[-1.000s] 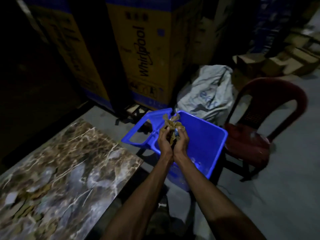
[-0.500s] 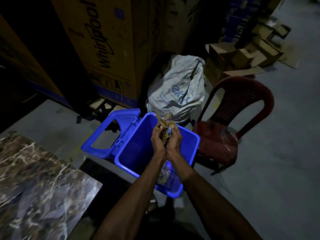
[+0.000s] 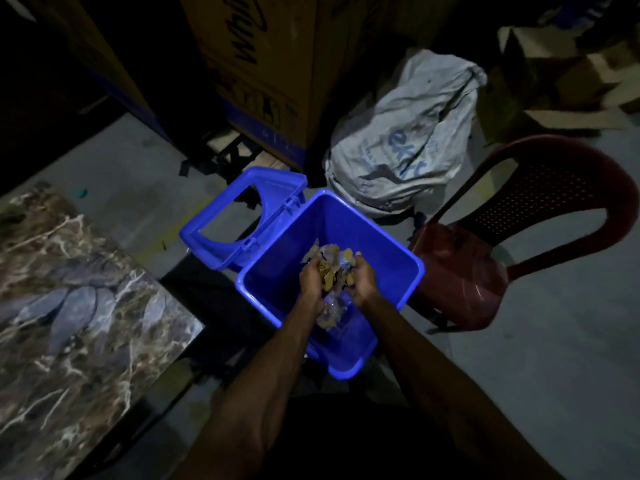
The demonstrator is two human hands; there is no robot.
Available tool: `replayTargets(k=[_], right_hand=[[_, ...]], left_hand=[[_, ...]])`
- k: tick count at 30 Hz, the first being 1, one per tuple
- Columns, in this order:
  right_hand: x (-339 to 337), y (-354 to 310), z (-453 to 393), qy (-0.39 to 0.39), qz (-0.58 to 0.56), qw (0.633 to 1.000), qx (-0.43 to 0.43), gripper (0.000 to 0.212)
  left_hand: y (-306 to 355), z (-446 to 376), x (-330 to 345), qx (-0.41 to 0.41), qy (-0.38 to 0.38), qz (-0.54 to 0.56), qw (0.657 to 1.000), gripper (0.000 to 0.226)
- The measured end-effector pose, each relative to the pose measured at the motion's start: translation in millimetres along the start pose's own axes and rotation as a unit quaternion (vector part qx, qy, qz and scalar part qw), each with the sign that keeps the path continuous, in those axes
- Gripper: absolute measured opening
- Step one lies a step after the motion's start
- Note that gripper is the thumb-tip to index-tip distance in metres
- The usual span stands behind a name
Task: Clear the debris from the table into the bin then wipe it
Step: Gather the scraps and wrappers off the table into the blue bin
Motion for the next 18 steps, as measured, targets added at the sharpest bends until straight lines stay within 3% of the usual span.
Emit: replayTargets(k=[5, 6, 11, 15, 18], right_hand=[[4.6, -44.9, 72.2, -0.017, 0.032, 0.999, -0.012, 0.054], [3.2, -49.3, 76.4, -0.023, 0.036, 0.999, -0.009, 0.053], [-6.4, -59.7, 67.8, -0.069, 0.051, 0.996, 0.022, 0.052], [-13.6, -47.0, 40.1, -0.091, 0.053, 0.993, 0.052, 0.050], [-13.9, -46.5, 39.0, -0.126, 0.080, 0.987, 0.054, 0.045]], left_hand=[[-12.2, -3.6, -11.9, -0.051, 0.015, 0.063, 0.997, 0.067], [-0.2, 28.9, -11.6, -0.061, 0.040, 0.055, 0.996, 0.069], [19.1, 87.9, 4.4, -0.044, 0.106, 0.125, 0.985, 0.026], [4.4, 73.4, 0.7, -0.015, 0.170, 0.145, 0.975, 0.044], [-13.4, 72.2, -6.3, -0.002, 0.185, 0.156, 0.970, 0.041]])
Point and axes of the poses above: each hand's wrist, its own z-axis away from the middle knuckle, its own x-axis out of the palm, y = z × x, the point moved 5 cm from there along -z, towards the middle knuckle, and after that the axes turned 10 degrees about y, right-handed, at the moved point
